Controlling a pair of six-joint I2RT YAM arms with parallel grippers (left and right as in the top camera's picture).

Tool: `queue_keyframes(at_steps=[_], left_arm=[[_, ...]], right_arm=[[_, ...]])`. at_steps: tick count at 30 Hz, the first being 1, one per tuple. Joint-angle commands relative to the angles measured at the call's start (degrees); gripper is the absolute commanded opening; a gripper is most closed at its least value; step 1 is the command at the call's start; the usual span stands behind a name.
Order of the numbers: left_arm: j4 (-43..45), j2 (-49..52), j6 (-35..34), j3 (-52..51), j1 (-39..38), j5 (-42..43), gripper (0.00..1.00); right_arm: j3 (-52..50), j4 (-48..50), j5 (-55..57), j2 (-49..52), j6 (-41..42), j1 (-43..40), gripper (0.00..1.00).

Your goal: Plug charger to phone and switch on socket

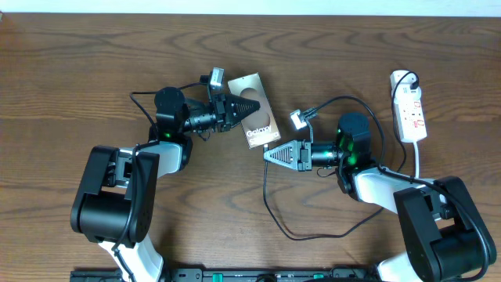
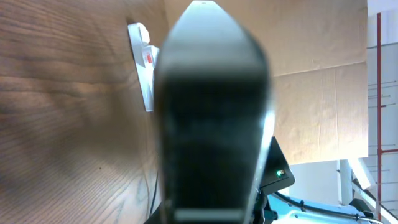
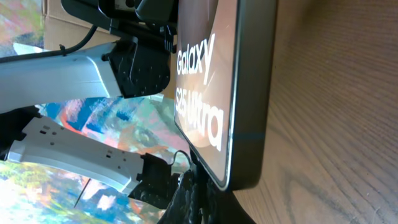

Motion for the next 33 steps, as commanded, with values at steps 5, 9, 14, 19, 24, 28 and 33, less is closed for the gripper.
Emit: queue_keyframes(at_steps=[5,9,14,19,24,28,33], left_arm=[[0.1,-0.8,1.1,0.2,-1.9,10.5,0.07],[0.1,-0.8,1.7,0.2,-1.9,11.7,0.07],[0.1,-0.8,2.7,0.2,-1.9,13.0,0.07],[0.1,-0.8,3.5,0.2,-1.9,15.8,0.07],[0.1,-0.8,4.3,0.2,-1.9,19.0,0.07],[0.1,-0.8,4.3,0.2,-1.9,19.8,0.07],[0.1,-0.8,4.0,0.2,-1.9,19.8,0.07]], right_arm=[[1.0,1.0,4.4,0.4,-1.3,-2.4,0.01],[1.0,1.0,1.0,0.4,-1.8,-5.5,0.01],[1.0,1.0,-1.5,0.4,-1.8,-7.3,0.01],[1.0,1.0,-3.0,0.4,-1.9,-7.3,0.01],[1.0,1.0,-8.5,0.4,-4.1,-7.3,0.01],[1.2,1.0,-11.6,0.4,-5.2,-7.3,0.01],[1.2,1.0,-11.6,0.4,-5.4,-7.3,0.01]])
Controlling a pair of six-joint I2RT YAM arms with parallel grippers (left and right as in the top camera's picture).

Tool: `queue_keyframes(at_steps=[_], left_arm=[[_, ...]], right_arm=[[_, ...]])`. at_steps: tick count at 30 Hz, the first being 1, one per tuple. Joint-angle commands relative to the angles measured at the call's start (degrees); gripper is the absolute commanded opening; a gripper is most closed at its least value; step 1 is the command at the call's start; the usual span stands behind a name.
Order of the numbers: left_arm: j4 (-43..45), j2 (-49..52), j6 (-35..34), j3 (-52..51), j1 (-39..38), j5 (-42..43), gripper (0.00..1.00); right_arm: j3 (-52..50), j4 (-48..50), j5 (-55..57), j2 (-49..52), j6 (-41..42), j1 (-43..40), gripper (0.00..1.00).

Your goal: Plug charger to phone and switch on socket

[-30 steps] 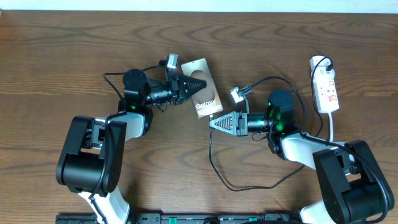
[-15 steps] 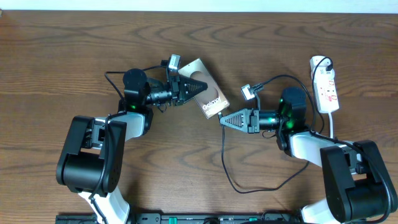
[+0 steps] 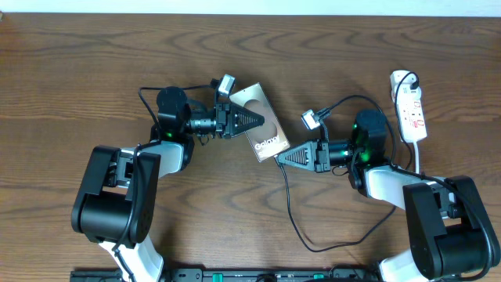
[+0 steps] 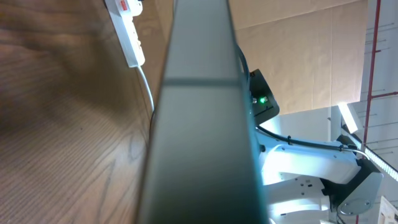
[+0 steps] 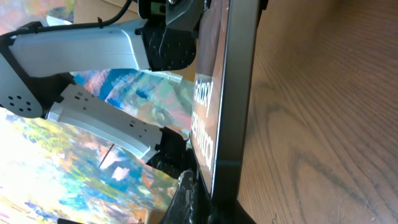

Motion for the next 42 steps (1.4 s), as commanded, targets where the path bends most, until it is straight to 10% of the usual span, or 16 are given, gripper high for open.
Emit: queue_keyframes(at_steps=[1,13,18,23,33,42], left_arm=[[0.2,-0.8,1.4,-0.2,-1.2,7.9,0.07],[0.2,-0.8,1.4,-0.2,-1.2,7.7,0.07],[0.2,-0.8,1.5,-0.2,-1.2,6.6,0.07],[0.2,-0.8,1.4,-0.2,-1.2,5.2,0.07],[-1.2,-0.8,1.4,-0.2,1.9,4.3,0.07],[-1.3,-0.8,-0.2,-0.2,2.6,1.1,0.07]], right_arm=[[1.3,0.9,1.5,0.2,-2.2,-0.9,0.01],[1.3,1.4,5.1,0.2,-3.0,-0.9,0.02],[1.3,4.6,3.7,0.1,-1.4,-0.9,0.26],[1.3,9.4,0.7,0.1,1.4,-1.0,0.71],[1.3,18.5,0.0,0.1,6.7,-4.0,0.99],[1.3,17.2,1.7,0.1,8.7,-6.2,0.99]])
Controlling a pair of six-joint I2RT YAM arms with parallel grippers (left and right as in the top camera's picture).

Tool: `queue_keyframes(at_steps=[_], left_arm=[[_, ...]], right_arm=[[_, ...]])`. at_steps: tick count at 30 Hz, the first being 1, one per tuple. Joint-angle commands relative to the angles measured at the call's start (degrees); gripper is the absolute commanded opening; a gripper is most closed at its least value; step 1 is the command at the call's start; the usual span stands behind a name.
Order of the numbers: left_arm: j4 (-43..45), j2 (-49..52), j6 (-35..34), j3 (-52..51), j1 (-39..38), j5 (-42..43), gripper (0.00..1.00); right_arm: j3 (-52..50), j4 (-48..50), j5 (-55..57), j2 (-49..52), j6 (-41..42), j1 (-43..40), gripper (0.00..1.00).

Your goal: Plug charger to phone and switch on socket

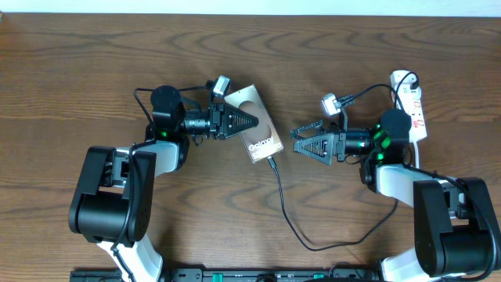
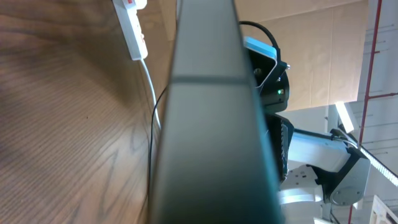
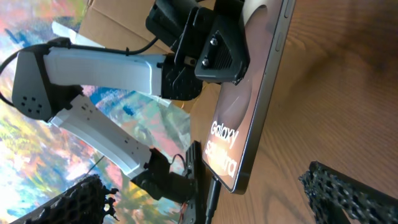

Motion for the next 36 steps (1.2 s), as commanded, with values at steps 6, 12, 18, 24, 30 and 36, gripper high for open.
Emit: queue_keyframes(at_steps=[6,12,18,24,30,36], left_arm=[[0.4,-0.8,-4.3,0.9,0.3,-2.9,0.07],[-4.3,-0.8,-5.4,3.9,1.7,-1.0,0.07],[-6.3,-0.8,-3.7,5.6,2.4,0.6,0.07],[-6.3,-0.8,-1.9,5.6,2.4,0.4,0.07],[-6.3,-0.8,-1.7,5.6,2.4,-0.2,0.07],[-6.3,-0.8,-1.5,5.6,2.4,-0.2,0.07]], right_arm=[[0.6,-19.0,12.5,0.1,-8.7,-0.1,0.99],[0.6,-29.2,18.0,-0.9,-14.1,1.2,0.99],[0.6,-36.9,26.7,-8.3,-21.1,4.7,0.99],[0.7,-40.3,27.0,-16.6,-22.9,4.9,0.99],[0.7,-41.7,19.1,-18.4,-25.8,5.1,0.98],[0.7,-50.2,22.9,-16.2,-35.3,8.4,0.5]])
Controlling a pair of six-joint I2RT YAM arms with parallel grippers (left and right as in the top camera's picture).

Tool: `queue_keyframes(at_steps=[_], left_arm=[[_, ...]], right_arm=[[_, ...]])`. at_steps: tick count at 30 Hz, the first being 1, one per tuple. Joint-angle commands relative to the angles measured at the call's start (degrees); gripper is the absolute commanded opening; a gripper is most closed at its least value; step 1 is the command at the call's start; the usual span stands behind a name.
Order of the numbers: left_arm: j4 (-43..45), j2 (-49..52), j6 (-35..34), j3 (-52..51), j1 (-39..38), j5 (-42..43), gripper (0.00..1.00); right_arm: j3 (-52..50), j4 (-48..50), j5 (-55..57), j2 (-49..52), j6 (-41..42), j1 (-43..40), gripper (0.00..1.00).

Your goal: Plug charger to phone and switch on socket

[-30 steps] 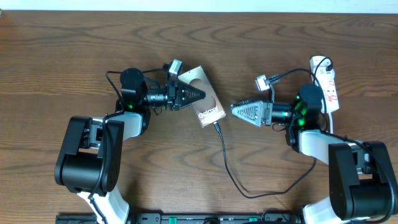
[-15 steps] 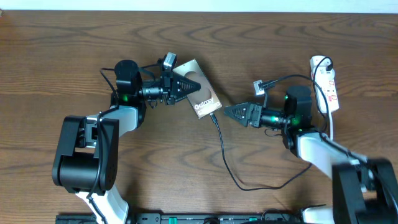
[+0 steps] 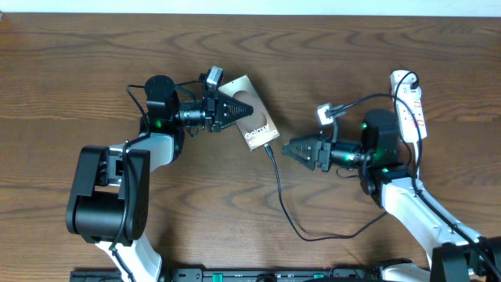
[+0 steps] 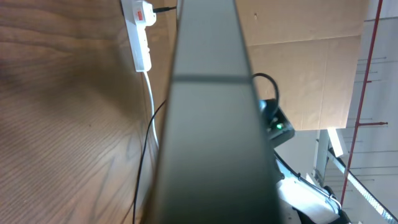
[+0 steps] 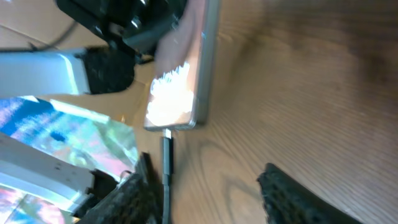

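The phone (image 3: 250,121) lies tilted at the table's middle, with my left gripper (image 3: 227,111) shut on its upper end. In the left wrist view its dark edge (image 4: 211,124) fills the centre and hides the fingers. The black charger plug (image 3: 268,149) sits in the phone's lower end, also seen as the plug (image 5: 166,146) under the phone (image 5: 183,81). Its cable (image 3: 291,219) loops toward the white socket strip (image 3: 409,106). My right gripper (image 3: 288,148) is open just right of the plug, with nothing held between its fingers (image 5: 286,193).
The socket strip (image 4: 142,34) with a red switch lies at the far right edge. The cable (image 4: 149,124) trails across the wood between the arms and behind my right arm. Cardboard panels stand beyond the table.
The phone and my left gripper have shifted slightly up and left. My right gripper is now closer to the plugged end, with its jaws narrower. The plug is still in the phone.
First my left gripper held the phone while my right gripper's tips were at its lower end with the cable. Both then stood further right, still together. Later my right gripper was open and apart, with the plug in the phone, as it is now.
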Motion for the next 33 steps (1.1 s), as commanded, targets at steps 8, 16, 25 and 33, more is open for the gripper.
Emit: queue_keyframes(at_steps=[8,16,25,33], left_arm=[[0.5,-0.8,1.6,1.5,0.2,0.7,0.07],[0.5,-0.8,1.6,1.5,0.2,0.7,0.07],[0.5,-0.8,2.5,1.5,-0.3,0.7,0.07],[0.5,-0.8,4.8,1.5,-2.1,0.8,0.07]], right_arm=[[0.2,1.6,4.8,0.9,-8.1,8.3,0.36],[0.2,1.6,4.8,0.9,-8.0,8.3,0.15],[0.2,4.5,5.2,0.9,-2.9,8.3,0.01],[0.2,5.2,6.8,0.9,3.7,8.3,0.01]])
